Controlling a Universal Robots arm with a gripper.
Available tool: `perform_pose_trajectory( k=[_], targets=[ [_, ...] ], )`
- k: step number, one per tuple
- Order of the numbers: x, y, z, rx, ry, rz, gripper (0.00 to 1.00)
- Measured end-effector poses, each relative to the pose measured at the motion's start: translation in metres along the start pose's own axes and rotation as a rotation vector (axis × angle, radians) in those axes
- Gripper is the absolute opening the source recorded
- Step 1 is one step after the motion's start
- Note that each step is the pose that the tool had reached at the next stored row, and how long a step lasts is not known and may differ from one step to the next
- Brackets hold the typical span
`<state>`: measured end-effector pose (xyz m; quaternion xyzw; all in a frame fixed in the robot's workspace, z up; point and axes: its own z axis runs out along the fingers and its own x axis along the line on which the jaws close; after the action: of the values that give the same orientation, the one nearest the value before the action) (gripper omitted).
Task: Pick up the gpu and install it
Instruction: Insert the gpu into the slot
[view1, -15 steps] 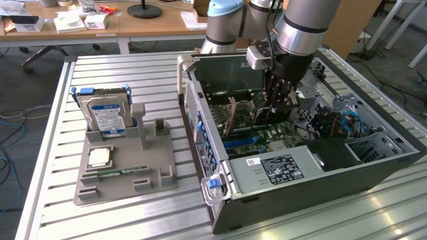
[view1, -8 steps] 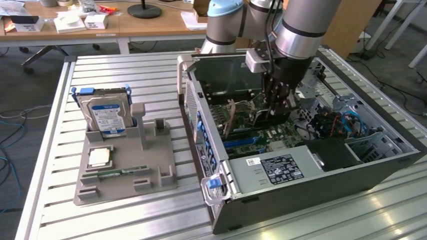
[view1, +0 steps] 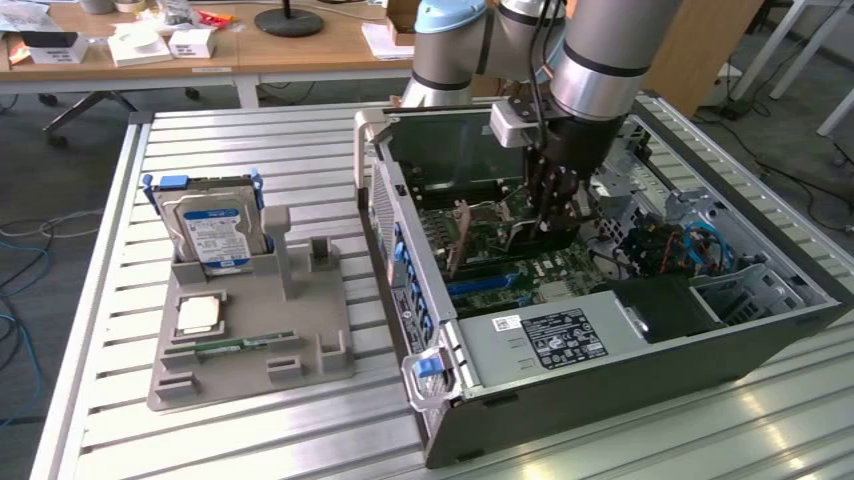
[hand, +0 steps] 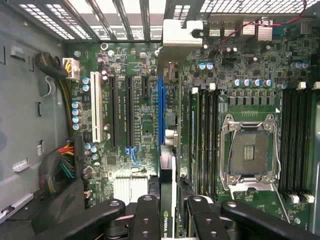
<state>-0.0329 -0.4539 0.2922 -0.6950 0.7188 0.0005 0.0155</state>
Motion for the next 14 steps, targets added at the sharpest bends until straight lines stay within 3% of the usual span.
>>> perform_pose_trajectory(
  k=[5,14],
  targets=[
    [0.0002,0.0062,-0.0001,-0.0001,0.0001,0.000,0.26],
    [0.0034,0.0065,-0.0001,0.0000,0.0002,0.000,0.26]
  ],
)
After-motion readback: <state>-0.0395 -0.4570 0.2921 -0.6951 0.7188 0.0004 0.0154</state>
